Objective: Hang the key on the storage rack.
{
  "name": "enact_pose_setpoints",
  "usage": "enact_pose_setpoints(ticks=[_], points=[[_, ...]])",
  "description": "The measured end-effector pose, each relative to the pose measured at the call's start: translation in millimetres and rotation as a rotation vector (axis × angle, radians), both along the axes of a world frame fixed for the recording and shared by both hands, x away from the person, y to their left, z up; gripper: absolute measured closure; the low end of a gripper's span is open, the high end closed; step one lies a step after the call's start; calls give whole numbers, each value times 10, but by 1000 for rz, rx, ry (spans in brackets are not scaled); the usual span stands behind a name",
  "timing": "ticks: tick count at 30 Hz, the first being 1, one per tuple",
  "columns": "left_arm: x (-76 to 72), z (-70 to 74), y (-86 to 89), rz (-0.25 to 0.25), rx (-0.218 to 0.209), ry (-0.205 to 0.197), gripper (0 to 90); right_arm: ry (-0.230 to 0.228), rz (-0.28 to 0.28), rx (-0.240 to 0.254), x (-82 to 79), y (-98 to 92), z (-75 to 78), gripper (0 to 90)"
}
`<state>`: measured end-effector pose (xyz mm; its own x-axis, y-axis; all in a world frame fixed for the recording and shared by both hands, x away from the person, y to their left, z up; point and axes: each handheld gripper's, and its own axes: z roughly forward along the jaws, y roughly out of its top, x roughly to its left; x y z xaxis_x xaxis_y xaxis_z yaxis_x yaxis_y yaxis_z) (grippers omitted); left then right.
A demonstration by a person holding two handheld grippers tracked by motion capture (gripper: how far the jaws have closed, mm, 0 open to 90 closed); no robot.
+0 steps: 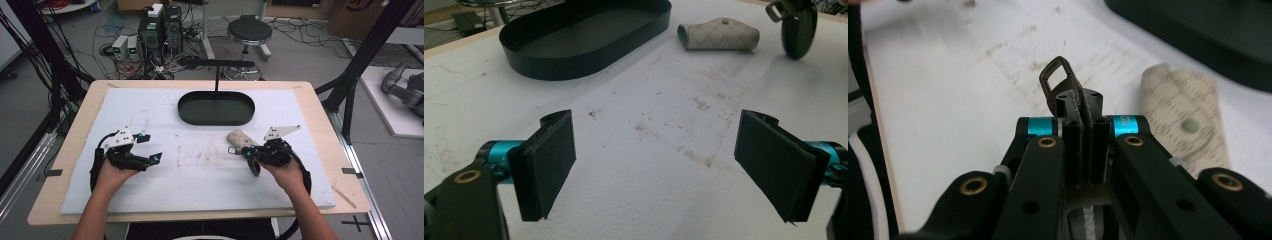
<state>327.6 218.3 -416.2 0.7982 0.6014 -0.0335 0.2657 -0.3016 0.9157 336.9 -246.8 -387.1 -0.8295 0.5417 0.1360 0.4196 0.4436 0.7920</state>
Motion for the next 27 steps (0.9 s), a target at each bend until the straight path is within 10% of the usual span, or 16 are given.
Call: enact_pose_setpoints(ticks=[16, 27], points=[[-1, 27, 27, 1, -18, -4, 168, -105, -77, 78, 514, -42, 761, 893], [3, 22, 25, 0, -21, -1, 167, -98, -131, 111, 1036, 64, 928, 893]])
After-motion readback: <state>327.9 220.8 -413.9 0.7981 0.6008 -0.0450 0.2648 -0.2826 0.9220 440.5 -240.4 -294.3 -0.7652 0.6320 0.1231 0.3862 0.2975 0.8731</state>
